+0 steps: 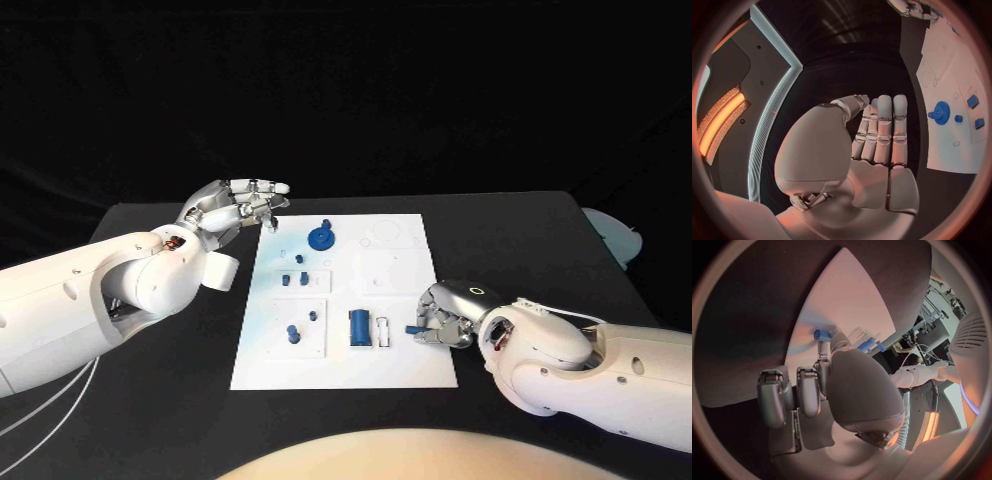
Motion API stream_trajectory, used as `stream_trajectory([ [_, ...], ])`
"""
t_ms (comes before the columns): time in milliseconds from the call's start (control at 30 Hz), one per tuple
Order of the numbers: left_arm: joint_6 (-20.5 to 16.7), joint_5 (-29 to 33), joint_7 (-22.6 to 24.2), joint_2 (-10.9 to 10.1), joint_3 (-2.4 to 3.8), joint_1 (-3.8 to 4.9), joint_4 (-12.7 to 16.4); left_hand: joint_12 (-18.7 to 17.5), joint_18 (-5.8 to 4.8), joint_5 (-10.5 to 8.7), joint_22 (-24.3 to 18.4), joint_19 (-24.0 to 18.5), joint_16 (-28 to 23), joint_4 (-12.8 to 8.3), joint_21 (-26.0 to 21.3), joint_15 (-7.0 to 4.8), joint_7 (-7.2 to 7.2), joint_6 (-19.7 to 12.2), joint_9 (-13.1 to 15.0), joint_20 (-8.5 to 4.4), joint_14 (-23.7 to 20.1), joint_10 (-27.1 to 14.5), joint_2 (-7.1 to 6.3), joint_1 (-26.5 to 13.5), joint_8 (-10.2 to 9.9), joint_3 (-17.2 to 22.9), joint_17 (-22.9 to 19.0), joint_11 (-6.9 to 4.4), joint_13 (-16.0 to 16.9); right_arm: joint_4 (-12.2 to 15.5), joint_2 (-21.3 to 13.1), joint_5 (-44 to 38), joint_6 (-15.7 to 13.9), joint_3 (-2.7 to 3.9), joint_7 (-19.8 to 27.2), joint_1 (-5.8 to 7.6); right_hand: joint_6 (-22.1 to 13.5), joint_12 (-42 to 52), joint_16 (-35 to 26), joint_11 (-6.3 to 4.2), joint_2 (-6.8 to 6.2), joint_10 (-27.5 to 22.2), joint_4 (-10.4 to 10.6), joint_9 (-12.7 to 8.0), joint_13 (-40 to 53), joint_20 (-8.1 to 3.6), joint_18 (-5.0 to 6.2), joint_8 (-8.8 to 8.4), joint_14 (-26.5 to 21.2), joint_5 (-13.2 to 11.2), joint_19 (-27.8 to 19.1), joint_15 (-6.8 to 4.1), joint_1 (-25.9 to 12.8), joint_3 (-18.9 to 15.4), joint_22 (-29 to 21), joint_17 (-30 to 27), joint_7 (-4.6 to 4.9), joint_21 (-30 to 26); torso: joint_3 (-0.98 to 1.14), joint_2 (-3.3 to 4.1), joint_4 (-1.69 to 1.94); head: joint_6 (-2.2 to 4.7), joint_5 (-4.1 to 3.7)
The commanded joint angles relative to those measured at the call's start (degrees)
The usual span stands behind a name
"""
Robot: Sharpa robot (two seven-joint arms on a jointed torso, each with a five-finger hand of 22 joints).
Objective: Assemble the parts on the task board
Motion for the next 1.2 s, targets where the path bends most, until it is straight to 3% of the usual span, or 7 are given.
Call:
stream_trajectory([
  [33,0.77,0.24,0.33,0.04,0.04,0.01,0.15,0.20,0.40,0.26,0.06,-0.41,-0.27,0.00,-0.01,0.04,0.22,-0.12,-0.06,-0.11,-0.21,-0.48,0.37,-0.41,-0.23,0.01,-0.05,0.11,0.10,-0.17,-0.16,-1.59,1.67,-0.54,-2.82,-0.65,0.41,0.00,0.35,-0.30,4.12,0.41,0.56,0.23,-6.19,-0.27,-0.38,0.19,4.40,1.14,6.07,-0.21,4.75,1.63,15.08,6.39,-0.06,0.25,0.04,0.02,-0.07,0.04,0.05],
  [233,0.76,0.24,0.34,0.13,0.04,0.01,0.11,0.20,0.40,0.26,0.06,-0.41,-0.27,0.00,-0.01,0.04,0.22,-0.12,-0.06,-0.11,-0.21,-0.48,0.37,-0.41,-0.23,0.01,-0.05,0.11,0.10,1.84,-0.47,1.30,-2.15,-0.38,-2.53,0.32,-0.13,0.23,0.46,-0.34,2.33,0.78,1.49,1.09,-5.98,-0.28,-0.38,0.68,4.48,3.82,6.07,-0.15,2.62,7.74,15.08,6.73,0.08,0.25,0.07,-0.02,0.08,0.06,0.10],
  [533,0.73,0.24,0.30,0.23,0.03,0.01,0.15,0.20,0.40,0.26,0.06,-0.41,-0.27,0.00,-0.01,0.04,0.22,-0.12,-0.06,-0.11,-0.21,-0.48,0.37,-0.41,-0.23,0.01,-0.05,0.11,0.10,3.15,0.92,7.97,-5.05,-0.29,-1.53,1.59,-0.80,0.08,0.43,-0.22,-2.70,0.98,1.02,3.09,-5.91,-0.18,-0.38,2.07,4.48,4.30,6.07,-0.16,-4.01,21.17,15.08,6.78,0.13,0.25,0.03,0.13,0.04,-0.15,0.21],
  [833,0.74,0.24,0.25,0.30,0.03,0.01,0.27,0.24,0.40,0.26,0.06,-0.41,-0.25,0.03,-0.02,0.05,0.24,-0.14,-0.06,-0.10,-0.21,-0.53,0.39,-0.46,-0.24,0.02,-0.07,0.13,0.09,2.15,3.35,13.46,-5.02,-0.28,-0.94,1.76,-0.91,0.26,0.41,-0.15,-3.90,1.13,1.06,3.71,-5.74,-0.18,-0.38,2.51,4.48,4.09,6.07,-0.11,-7.06,24.23,15.08,6.76,0.12,0.25,-0.04,0.06,0.06,-0.44,0.11],
  [1067,0.71,0.24,0.21,0.27,0.04,0.02,0.38,0.24,0.40,0.26,0.06,-0.41,-0.25,0.03,-0.02,0.05,0.24,-0.14,-0.06,-0.10,-0.21,-0.53,0.39,-0.46,-0.24,0.02,-0.07,0.13,0.09,1.04,4.83,15.77,-4.19,-0.29,-0.84,1.62,-0.61,0.78,0.44,-0.08,-4.73,1.41,1.47,4.00,-5.34,-0.09,-0.38,2.68,4.51,3.18,6.07,-0.02,-12.87,25.28,15.08,6.87,0.17,0.25,0.00,0.06,0.00,-0.47,0.18],
  [1100,0.72,0.24,0.20,0.27,0.04,0.02,0.39,0.24,0.40,0.26,0.06,-0.41,-0.25,0.03,-0.02,0.05,0.24,-0.14,-0.06,-0.10,-0.21,-0.53,0.39,-0.46,-0.24,0.02,-0.07,0.13,0.09,0.89,5.05,16.00,-4.05,-0.29,-0.87,1.60,-0.28,1.09,0.46,0.02,-4.78,1.57,1.48,4.04,-5.11,-0.01,-0.38,2.72,4.53,6.32,6.07,0.04,-16.59,24.51,15.08,6.93,0.22,0.25,-0.01,0.07,0.00,-0.45,0.18],
  [1200,0.79,0.24,0.15,0.27,0.04,0.02,0.42,0.24,0.40,0.26,0.06,-0.41,-0.25,0.03,-0.02,0.05,0.24,-0.14,-0.06,-0.10,-0.21,-0.53,0.39,-0.46,-0.24,0.02,-0.07,0.13,0.09,0.48,5.54,16.37,-3.52,-0.30,-1.05,1.56,0.09,1.65,0.49,0.04,-5.00,1.83,1.65,4.11,-4.74,-0.04,-0.38,2.87,4.54,7.45,6.07,0.09,-18.79,23.62,15.08,7.00,0.24,0.25,0.01,0.05,-0.03,-0.51,0.16],
])
